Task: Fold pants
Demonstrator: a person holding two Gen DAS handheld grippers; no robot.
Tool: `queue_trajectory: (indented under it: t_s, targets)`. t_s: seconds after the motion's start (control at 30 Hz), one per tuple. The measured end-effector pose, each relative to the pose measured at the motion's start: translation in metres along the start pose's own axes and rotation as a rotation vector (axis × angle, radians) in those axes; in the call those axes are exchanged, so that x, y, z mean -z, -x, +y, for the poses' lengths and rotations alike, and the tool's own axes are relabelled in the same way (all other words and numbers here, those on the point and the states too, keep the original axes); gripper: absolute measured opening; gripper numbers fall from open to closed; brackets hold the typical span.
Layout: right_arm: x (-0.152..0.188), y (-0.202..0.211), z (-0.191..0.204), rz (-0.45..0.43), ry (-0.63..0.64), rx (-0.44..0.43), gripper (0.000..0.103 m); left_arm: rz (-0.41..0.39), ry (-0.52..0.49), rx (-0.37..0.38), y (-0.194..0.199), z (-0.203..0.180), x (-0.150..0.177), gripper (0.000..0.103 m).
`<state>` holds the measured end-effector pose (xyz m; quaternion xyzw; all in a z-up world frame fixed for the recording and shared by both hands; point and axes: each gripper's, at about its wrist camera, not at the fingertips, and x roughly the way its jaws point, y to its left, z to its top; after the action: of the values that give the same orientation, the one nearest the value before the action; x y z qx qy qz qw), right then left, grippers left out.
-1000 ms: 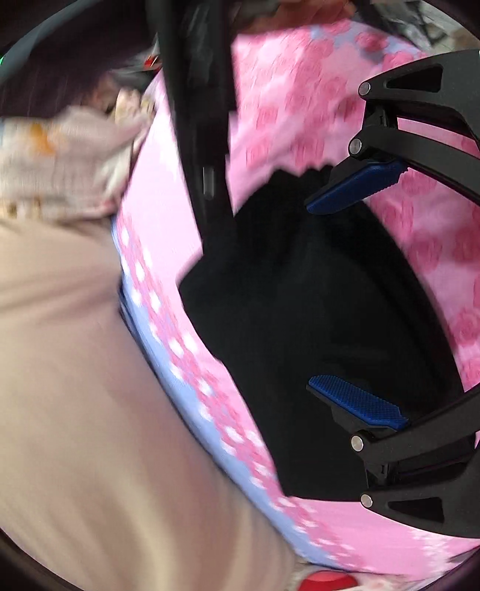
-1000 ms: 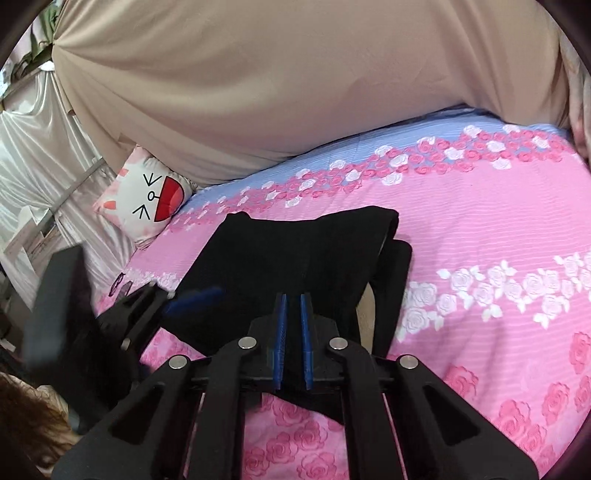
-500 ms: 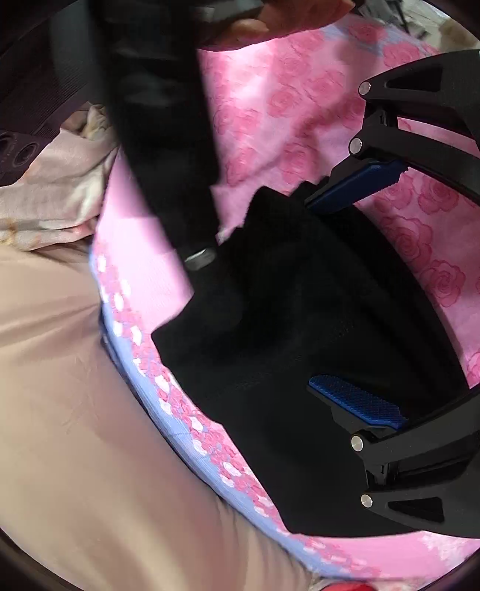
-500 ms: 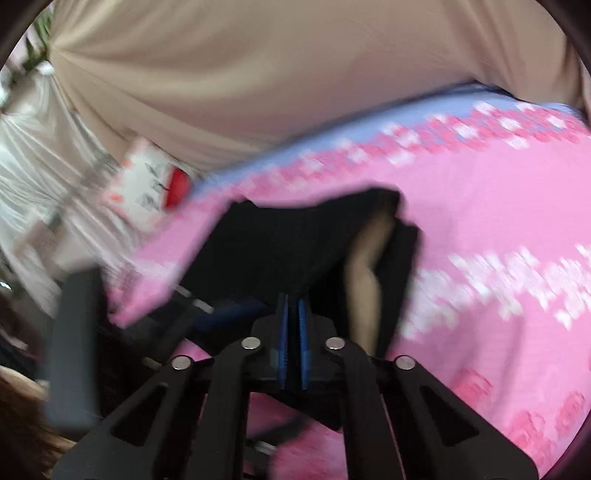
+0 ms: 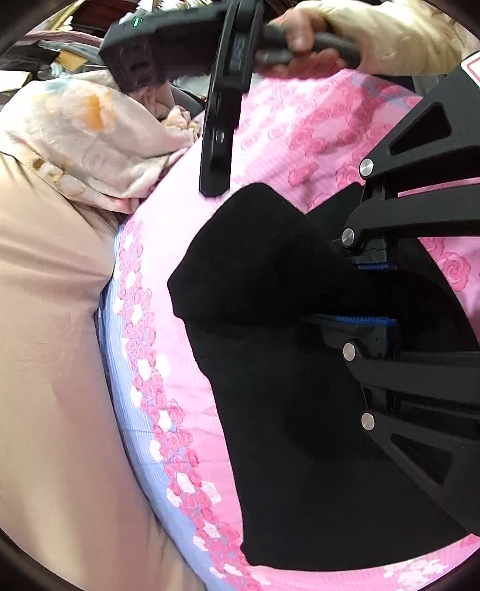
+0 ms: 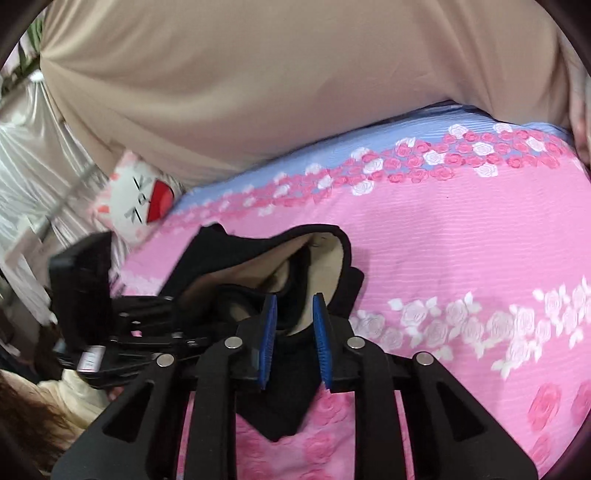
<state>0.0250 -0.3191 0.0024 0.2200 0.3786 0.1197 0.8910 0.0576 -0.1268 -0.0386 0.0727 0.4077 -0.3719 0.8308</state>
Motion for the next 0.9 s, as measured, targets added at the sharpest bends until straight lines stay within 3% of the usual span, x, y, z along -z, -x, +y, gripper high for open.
queue_trajectory:
  t_s: [0.2,0.23,0.27,0.3,0.33,0.4,0.47,0.5,0.53,0.63,0.7,0.8,0.9]
  targets:
    - [-0.02,-0.079,0.003,0.218,0.076,-0.015,0.022,0.006,0.025,0.014,-0.004,0.0,0.002,0.015]
    - [-0.02,-0.089,0.004,0.242,0.066,-0.028,0.034,0.007,0.018,0.01,-0.003,-0.001,0.003,0.016]
    - [-0.02,-0.098,0.005,0.257,0.051,-0.057,0.038,0.009,0.008,0.0,-0.003,-0.003,0.004,0.017]
    - [-0.02,-0.101,0.006,0.248,0.046,-0.069,0.035,0.012,-0.007,-0.019,-0.003,-0.005,0.005,0.017]
    - [-0.02,-0.101,0.009,0.225,0.053,-0.065,0.009,0.012,-0.021,-0.033,-0.003,-0.007,0.005,0.022]
    - [-0.017,-0.086,0.018,0.17,0.073,-0.017,0.008,0.009,-0.036,-0.034,-0.001,-0.012,0.004,0.023]
    - [-0.011,-0.065,0.013,0.114,0.052,-0.008,0.008,-0.002,-0.069,-0.023,0.002,-0.021,0.005,0.036]
    - [-0.006,-0.059,0.002,0.092,0.007,-0.008,0.008,-0.009,-0.094,-0.033,-0.001,-0.025,0.007,0.054]
    - [0.003,-0.064,-0.017,0.109,-0.051,0.002,0.009,-0.009,-0.11,-0.043,-0.005,-0.028,0.009,0.065]
    - [0.016,-0.064,-0.04,0.09,-0.176,-0.049,0.009,0.033,-0.138,-0.079,-0.024,-0.035,0.017,0.064]
    - [0.014,-0.044,-0.029,0.014,-0.145,-0.029,0.009,0.018,-0.158,-0.088,-0.02,-0.037,0.019,0.064]
    - [0.022,-0.047,-0.055,0.063,-0.204,0.127,0.009,0.015,-0.127,-0.061,-0.01,-0.029,0.018,0.064]
    - [0.024,0.003,-0.042,-0.079,-0.205,0.159,0.01,-0.029,-0.073,-0.031,0.026,-0.009,0.013,0.064]
